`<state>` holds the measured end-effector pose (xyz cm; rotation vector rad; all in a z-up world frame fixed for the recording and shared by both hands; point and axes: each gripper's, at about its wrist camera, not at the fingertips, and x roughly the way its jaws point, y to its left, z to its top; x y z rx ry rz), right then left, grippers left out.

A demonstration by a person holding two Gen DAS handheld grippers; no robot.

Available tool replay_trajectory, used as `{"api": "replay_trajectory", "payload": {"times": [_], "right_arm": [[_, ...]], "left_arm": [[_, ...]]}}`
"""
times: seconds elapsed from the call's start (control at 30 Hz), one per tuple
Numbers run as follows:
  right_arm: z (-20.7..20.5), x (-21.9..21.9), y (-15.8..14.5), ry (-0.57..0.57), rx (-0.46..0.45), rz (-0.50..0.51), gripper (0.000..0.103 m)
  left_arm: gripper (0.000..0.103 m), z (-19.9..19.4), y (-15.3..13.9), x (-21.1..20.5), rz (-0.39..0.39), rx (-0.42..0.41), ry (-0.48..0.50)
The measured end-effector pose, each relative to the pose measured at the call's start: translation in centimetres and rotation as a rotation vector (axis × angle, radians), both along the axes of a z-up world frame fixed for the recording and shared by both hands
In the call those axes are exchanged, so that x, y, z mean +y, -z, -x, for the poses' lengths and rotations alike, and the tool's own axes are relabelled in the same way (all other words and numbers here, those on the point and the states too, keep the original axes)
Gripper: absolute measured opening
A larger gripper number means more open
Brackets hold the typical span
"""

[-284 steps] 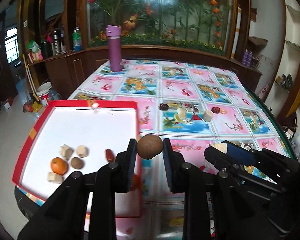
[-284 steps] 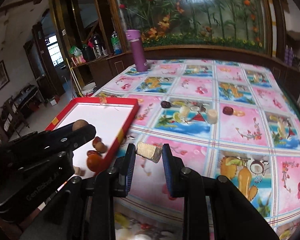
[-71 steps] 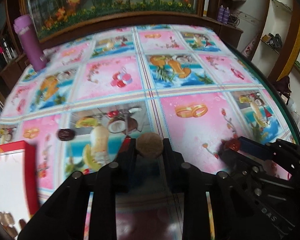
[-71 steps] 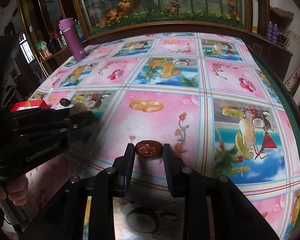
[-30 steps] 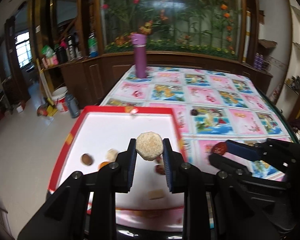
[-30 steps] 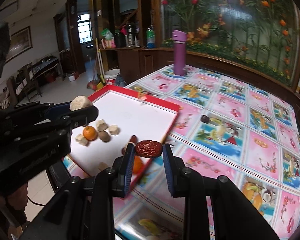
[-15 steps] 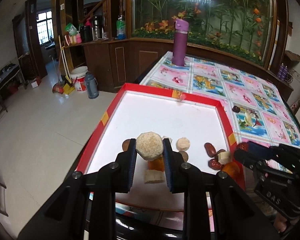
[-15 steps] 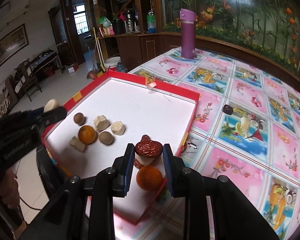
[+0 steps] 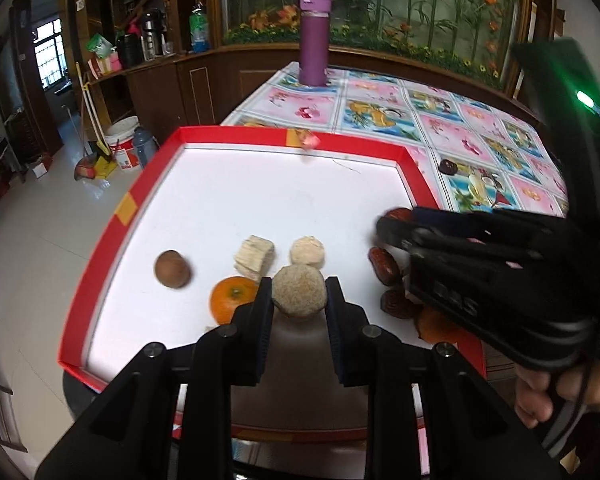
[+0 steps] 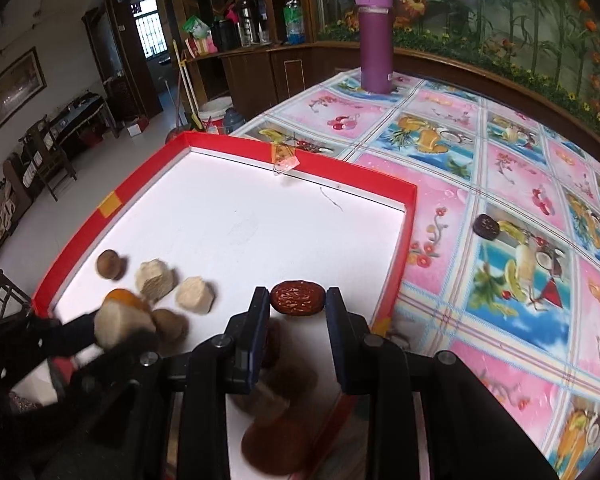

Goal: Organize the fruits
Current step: 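Carry the ball and red date into the tray and open both grippers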

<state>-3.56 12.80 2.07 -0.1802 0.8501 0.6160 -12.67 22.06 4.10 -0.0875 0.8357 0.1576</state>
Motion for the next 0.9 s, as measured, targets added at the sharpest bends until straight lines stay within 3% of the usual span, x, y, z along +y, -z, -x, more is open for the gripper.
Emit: {"api": "replay_trajectory", "payload": {"times": [0.17, 0.47, 0.6, 0.8, 0.83, 0.9], "right_arm": [[-1.3, 0.8, 1.1, 0.008, 0.054, 0.015, 0.027], [-1.4, 0.9, 1.3, 0.001, 0.047, 0.024, 0.028], [-1.9, 0.5, 1.3, 0.007, 0.07, -0.007, 0.028], [-1.6, -0.4, 0.5, 0.007, 0.069, -0.054, 0.031], [-1.5, -0.5, 0.3, 0.006, 0.065, -0.064, 0.034], [-1.0, -1.0, -0.5, -0.006, 0.054, -0.097, 0.039]], "left_arm": [[0.027, -0.4, 0.5, -0.2, 0.003, 0.025, 0.003], [0.027, -1.9, 0.8, -0.1, -0.03, 0.025, -0.03], [0.027, -2.9, 0.9, -0.3, -0.062, 0.031, -0.028], [0.028, -2.7, 0.4, -0.2, -0.046, 0.024, -0.057], [0.029, -2.5, 0.2, -0.2, -0.045, 0.02, -0.062], [0.046, -2.0, -0.4, -0.2, -0.052, 0.001, -0.078]]}}
